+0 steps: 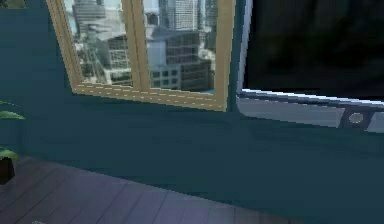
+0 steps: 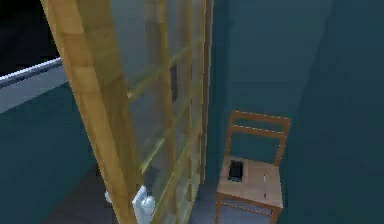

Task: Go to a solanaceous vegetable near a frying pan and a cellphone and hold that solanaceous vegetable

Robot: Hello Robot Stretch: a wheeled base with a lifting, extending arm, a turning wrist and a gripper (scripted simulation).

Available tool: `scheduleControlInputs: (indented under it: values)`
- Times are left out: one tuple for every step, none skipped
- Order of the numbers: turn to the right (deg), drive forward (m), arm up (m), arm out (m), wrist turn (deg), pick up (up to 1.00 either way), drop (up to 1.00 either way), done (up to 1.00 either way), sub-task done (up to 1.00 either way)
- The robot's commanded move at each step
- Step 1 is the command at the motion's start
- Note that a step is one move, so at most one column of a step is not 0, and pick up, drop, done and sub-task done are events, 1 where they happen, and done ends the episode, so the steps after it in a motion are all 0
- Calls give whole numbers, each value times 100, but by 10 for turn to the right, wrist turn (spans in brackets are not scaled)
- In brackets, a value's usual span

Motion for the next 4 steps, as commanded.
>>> scheduleControlInputs:
  values:
    - [0,60,0,0,0,0,0,0,0]
    - [-450,0,0,0,0,0,0,0,0]
    - [-180,0,0,0,0,0,0,0,0]
    - [0,10,0,0,0,0,0,0,0]
